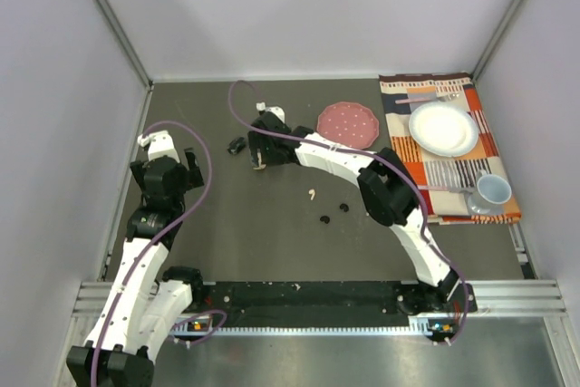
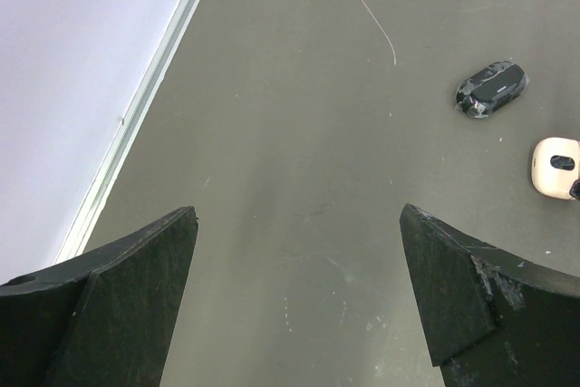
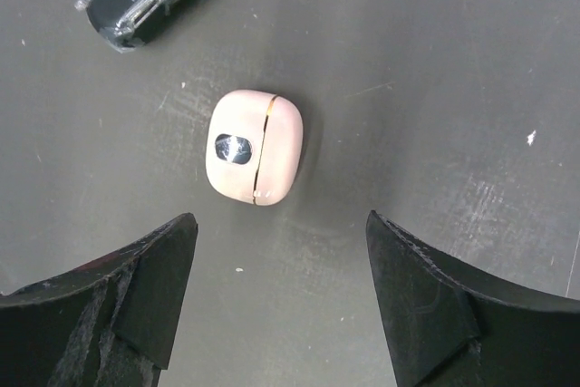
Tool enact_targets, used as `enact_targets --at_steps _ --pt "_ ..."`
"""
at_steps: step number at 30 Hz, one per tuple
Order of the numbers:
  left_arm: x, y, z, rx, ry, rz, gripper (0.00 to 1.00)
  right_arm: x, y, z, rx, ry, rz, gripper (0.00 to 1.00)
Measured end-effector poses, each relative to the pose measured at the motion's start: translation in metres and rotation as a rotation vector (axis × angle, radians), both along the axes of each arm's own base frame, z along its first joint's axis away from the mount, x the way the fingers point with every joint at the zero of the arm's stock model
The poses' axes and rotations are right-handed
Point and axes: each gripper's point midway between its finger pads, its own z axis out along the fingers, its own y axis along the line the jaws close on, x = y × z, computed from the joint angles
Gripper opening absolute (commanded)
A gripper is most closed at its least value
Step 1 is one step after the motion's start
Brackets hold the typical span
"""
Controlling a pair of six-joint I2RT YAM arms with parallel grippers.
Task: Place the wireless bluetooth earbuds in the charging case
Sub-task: Pick up the charging case from the center of the board.
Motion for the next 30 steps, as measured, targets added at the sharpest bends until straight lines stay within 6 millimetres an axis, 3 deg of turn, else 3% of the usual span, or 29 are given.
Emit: enact_targets --at_steps 15,26,30 --pt "0.000 0.000 -0.001 0.000 0.001 0.000 0.99 0.000 0.033 -0.006 0.019 0.004 0.048 0.74" --pt "0.000 0.000 -0.001 -0.001 0.001 -0.001 0.99 0.002 0.033 -0.031 -0.041 0.014 0.059 0.72" --pt "0.000 0.000 -0.001 -0.001 0.002 -0.002 0.99 0.005 0.038 -0.031 -0.048 -0.002 0.073 0.69"
